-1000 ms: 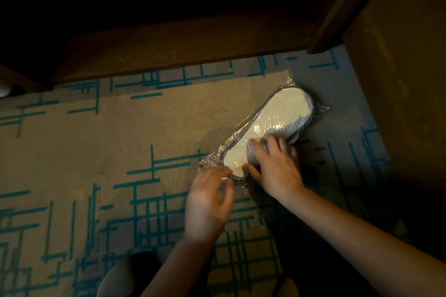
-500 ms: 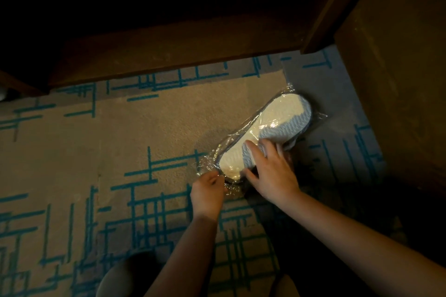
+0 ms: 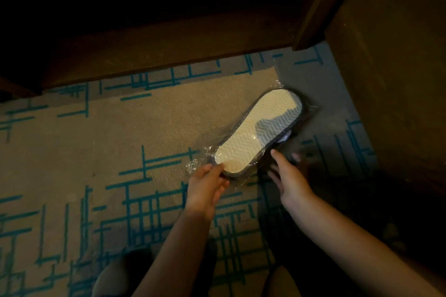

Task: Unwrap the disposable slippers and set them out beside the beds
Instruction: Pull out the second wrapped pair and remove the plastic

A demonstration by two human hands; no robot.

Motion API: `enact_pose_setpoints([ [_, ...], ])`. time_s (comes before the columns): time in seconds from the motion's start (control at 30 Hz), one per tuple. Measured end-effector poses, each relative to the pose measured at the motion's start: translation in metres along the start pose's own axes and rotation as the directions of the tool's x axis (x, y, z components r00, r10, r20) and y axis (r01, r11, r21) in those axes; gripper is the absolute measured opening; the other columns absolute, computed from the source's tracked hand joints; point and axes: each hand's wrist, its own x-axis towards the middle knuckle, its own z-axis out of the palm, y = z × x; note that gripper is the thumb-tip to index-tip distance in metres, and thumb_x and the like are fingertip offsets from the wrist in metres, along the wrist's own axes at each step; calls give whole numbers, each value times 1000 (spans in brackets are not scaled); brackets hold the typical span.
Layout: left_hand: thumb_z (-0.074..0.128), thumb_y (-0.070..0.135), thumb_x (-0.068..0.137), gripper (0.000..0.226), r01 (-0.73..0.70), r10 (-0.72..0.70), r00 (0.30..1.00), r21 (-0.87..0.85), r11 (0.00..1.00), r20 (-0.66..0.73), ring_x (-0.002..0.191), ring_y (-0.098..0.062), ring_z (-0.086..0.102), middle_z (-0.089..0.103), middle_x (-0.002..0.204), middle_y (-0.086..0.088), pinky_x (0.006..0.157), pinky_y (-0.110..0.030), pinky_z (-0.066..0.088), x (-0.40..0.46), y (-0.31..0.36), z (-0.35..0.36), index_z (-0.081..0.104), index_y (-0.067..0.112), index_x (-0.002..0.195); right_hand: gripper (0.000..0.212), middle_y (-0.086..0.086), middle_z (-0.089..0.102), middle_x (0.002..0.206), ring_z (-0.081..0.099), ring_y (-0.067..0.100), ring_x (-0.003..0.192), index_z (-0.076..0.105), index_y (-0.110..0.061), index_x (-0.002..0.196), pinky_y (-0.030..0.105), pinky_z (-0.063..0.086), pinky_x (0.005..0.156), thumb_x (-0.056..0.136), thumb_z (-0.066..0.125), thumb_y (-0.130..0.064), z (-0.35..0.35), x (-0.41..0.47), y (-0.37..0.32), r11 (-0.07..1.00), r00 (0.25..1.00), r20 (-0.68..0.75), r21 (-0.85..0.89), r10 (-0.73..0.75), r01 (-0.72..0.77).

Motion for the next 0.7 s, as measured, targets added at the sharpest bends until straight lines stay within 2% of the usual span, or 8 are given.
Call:
enact_pose_setpoints([
  [0.07, 60, 12, 84, 21, 24, -24, 999, -8, 1000, 31, 87, -15, 65, 68, 102, -9, 68, -24, 52, -1, -2, -1, 60, 10, 105, 24, 9, 61, 115, 63, 18, 91, 57, -17, 111, 25, 54, 68, 88, 60, -17, 3, -6, -2, 982, 972, 180, 89, 149, -166],
  [0.13, 62, 11, 83, 11, 37, -37, 998, -1, 999, 45, 78, -12, 65, 69, 93, -7, 65, -23, 52, -4, -3, 1, 63, 12, 94, 18, 9, 63, 114, 62, 18, 92, 60, -16, 108, 23, 51, 68, 90, 56, -16, 7, -9, -2, 985, 963, 236, 79, 132, -155],
  [0.2, 61, 10, 83, 9, 46, -46, 997, 7, 999, 61, 71, -11, 63, 68, 90, -7, 59, -19, 53, -6, -3, 3, 62, 12, 92, 17, 8, 64, 111, 62, 17, 91, 60, -18, 106, 24, 50, 67, 90, 56, -15, 12, -10, -5, 985, 962, 241, 90, 125, -150],
  [0.27, 61, 8, 83, 24, 37, -38, 994, 9, 999, 102, 75, -13, 64, 68, 101, -11, 54, -17, 53, -6, -4, 3, 59, 11, 106, 13, 5, 65, 104, 62, 15, 86, 61, -19, 100, 24, 52, 61, 89, 58, -14, 16, -10, -11, 981, 957, 250, 88, 148, -175],
  [0.33, 60, 7, 83, 35, 27, -25, 987, -11, 1000, 161, 78, -16, 65, 67, 106, -13, 55, -18, 52, -7, -4, 3, 54, 10, 117, 22, 5, 65, 102, 62, 17, 87, 60, -15, 110, 27, 53, 62, 88, 59, -12, 21, -10, -14, 981, 958, 246, 91, 147, -174],
  [0.47, 60, 11, 82, 33, -33, 34, 964, -8, 999, 263, 77, -15, 69, 69, 107, -12, 47, -13, 47, -13, -6, 0, 57, 17, 114, 38, 13, 64, 114, 63, 21, 89, 56, -6, 121, 29, 52, 67, 83, 64, -8, 28, -6, -26, 975, 969, 221, 162, 113, -151],
  [0.6, 62, 14, 78, 36, -94, 83, 949, 21, 995, 304, 76, -13, 70, 73, 101, -8, 46, -13, 45, -14, -8, -7, 59, 19, 113, 15, 7, 64, 89, 61, 16, 74, 61, -9, 98, 22, 51, 44, 84, 64, -9, 25, 4, -43, 965, 977, 188, 219, 101, -142],
  [0.7, 57, 7, 83, 33, -74, 40, 953, 103, 992, 300, 68, -12, 65, 72, 94, -10, 46, -14, 45, -11, -10, -28, 57, 18, 115, 3, 6, 61, 85, 59, 15, 73, 58, -11, 88, 18, 44, 34, 88, 58, -8, 16, 16, -61, 962, 987, 154, 256, 55, -93],
])
